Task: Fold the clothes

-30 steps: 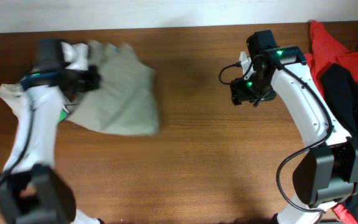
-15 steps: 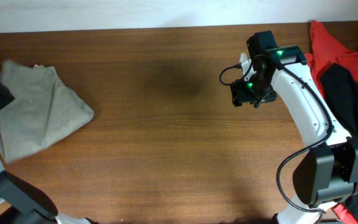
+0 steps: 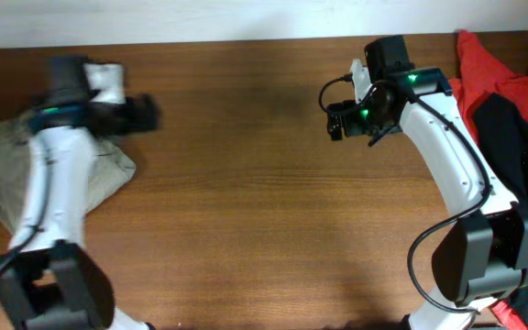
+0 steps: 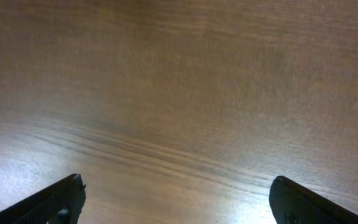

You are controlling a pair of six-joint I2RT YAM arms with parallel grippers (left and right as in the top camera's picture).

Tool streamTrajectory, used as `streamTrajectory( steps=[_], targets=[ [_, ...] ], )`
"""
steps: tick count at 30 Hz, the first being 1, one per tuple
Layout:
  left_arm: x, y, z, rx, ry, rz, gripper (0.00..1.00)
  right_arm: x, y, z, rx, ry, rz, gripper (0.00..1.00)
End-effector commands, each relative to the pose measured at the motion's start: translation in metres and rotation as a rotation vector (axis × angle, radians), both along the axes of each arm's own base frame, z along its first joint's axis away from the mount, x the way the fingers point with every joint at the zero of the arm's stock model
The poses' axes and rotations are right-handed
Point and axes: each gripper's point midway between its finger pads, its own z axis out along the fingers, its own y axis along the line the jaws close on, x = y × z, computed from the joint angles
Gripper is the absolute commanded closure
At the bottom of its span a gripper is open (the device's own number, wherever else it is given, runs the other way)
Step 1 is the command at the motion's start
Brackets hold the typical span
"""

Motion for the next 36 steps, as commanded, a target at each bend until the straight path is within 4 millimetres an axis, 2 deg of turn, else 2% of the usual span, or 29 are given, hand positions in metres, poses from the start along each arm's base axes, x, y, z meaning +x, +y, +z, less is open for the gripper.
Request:
streamTrajectory(
  steps=[1,2,5,6,8,9,11,13,15,19,23,25,26,31,33,36],
  targets=[
    [-0.038,-0.063,-0.015,0.069,0.149,-0.157,0.01,-0.008,-0.013,0.009,-0.038,0.01,-0.006,0.01],
    [-0.053,-0.073,-0.019,0.073,0.204,-0.187,0.01,-0.012,-0.019,0.014,-0.036,0.012,-0.038,0.01],
    [-0.093,-0.076,-0.012,0.077,0.307,-0.209,0.04,-0.023,-0.035,0.046,-0.008,-0.031,-0.139,0.01],
    [-0.104,-0.074,-0.003,0.079,0.286,-0.209,0.04,-0.031,-0.039,0.066,-0.012,-0.093,-0.151,0.01],
    [-0.118,-0.07,0.011,0.089,0.199,-0.2,0.04,-0.042,-0.045,0.089,-0.015,-0.187,-0.179,0.01],
    [-0.125,-0.069,0.018,0.087,0.142,-0.198,0.04,-0.054,-0.046,0.104,0.0,-0.271,-0.18,0.01],
    [-0.151,-0.066,0.043,0.081,-0.071,-0.189,0.03,-0.081,-0.05,0.119,0.023,-0.419,-0.186,0.01],
    [-0.185,-0.057,0.062,0.093,-0.289,-0.162,0.01,-0.128,-0.063,0.121,0.012,-0.586,-0.22,0.01],
    [-0.201,-0.054,0.08,0.088,-0.441,-0.151,0.01,-0.155,-0.066,0.117,0.024,-0.65,-0.223,0.01],
    [-0.244,-0.049,0.099,0.084,-0.551,-0.143,0.01,-0.201,-0.07,0.109,0.032,-0.682,-0.222,0.01],
    [-0.248,-0.048,0.1,0.083,-0.555,-0.142,0.01,-0.21,-0.071,0.096,0.02,-0.621,-0.22,0.01],
    [-0.251,-0.048,0.095,0.084,-0.534,-0.144,0.01,-0.21,-0.071,0.095,0.018,-0.619,-0.219,0.01],
    [-0.252,-0.048,0.093,0.085,-0.525,-0.145,0.01,-0.212,-0.08,0.093,-0.052,-0.618,-0.217,0.01],
    [-0.252,-0.048,0.093,0.085,-0.524,-0.145,0.01,-0.217,-0.081,0.093,-0.057,-0.619,-0.212,0.01],
    [-0.252,-0.048,0.093,0.085,-0.524,-0.145,0.01,-0.223,-0.082,0.094,-0.069,-0.661,-0.194,0.01],
    [-0.252,-0.048,0.093,0.085,-0.524,-0.145,0.01,-0.228,-0.088,0.089,-0.052,-0.816,-0.22,0.01]
  ],
)
